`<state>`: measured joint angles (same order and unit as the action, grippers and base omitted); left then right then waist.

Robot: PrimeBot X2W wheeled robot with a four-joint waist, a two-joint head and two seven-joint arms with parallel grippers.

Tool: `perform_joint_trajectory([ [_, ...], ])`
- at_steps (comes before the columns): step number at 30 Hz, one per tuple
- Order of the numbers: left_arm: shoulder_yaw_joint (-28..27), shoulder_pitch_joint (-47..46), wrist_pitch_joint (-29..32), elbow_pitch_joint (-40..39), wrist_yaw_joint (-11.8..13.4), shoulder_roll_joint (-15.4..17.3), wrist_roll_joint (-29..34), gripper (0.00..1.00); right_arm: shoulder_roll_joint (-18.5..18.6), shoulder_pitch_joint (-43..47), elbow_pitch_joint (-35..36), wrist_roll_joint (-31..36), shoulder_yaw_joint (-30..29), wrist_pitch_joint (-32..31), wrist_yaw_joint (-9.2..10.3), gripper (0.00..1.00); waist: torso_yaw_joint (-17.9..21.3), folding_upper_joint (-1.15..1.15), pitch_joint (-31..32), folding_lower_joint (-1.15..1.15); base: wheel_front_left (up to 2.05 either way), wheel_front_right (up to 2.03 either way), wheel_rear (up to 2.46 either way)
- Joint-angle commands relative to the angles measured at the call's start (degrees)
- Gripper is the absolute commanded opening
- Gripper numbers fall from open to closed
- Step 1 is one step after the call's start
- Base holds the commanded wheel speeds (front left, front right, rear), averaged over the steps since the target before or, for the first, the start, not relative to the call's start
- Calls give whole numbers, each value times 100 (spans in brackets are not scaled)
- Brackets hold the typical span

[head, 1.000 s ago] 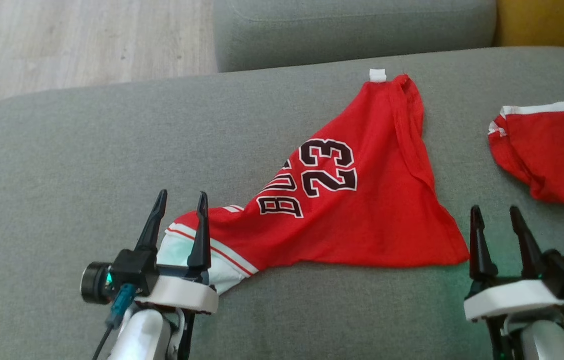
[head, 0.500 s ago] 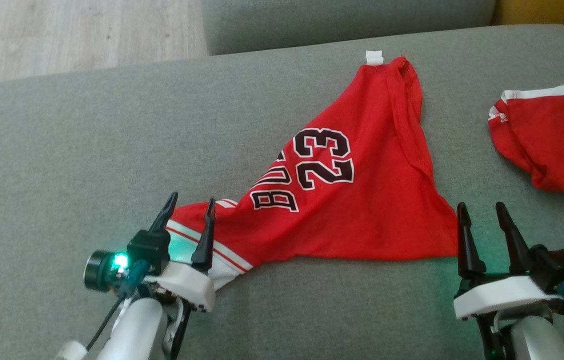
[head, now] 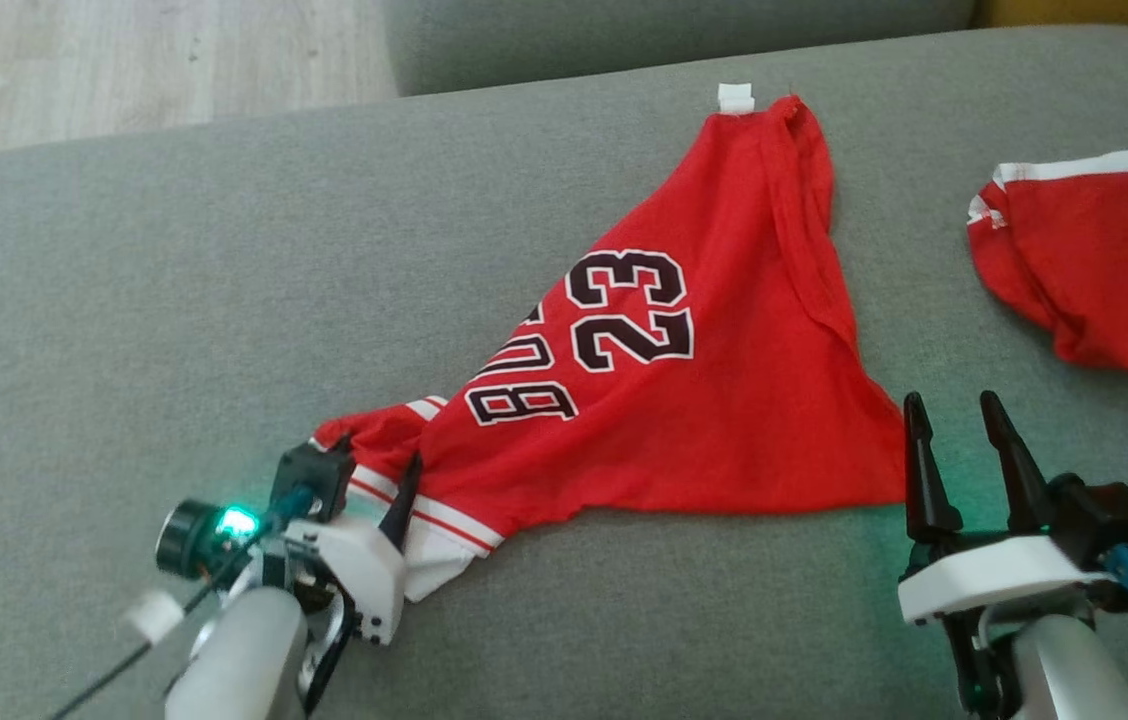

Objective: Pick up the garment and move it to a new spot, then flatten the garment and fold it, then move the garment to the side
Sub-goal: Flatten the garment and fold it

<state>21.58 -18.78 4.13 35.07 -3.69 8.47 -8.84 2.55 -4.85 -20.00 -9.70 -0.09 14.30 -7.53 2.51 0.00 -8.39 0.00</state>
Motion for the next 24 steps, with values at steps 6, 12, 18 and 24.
perform_joint_trajectory([
  [6, 214, -575, 285, -49, -306, 262, -84, 0, 33, -338, 112, -78, 252, 62, 4, 100, 163, 0, -142, 0, 0, 0, 0],
  [12, 195, -1106, -169, -84, -351, 285, -313, 0, 33, -476, 107, -112, 338, 67, 4, 100, 310, 0, -241, 0, 0, 0, 0],
  [18, -30, -1818, -626, 103, -271, 153, -474, 0, 32, -572, 157, -141, 422, 69, 4, 100, 414, 0, -332, 0, 0, 0, 0],
  [24, -125, -2205, -852, 514, -180, 23, -562, 0, 32, -613, 201, -175, 511, 69, 4, 100, 471, 0, -379, 0, 0, 0, 0],
])
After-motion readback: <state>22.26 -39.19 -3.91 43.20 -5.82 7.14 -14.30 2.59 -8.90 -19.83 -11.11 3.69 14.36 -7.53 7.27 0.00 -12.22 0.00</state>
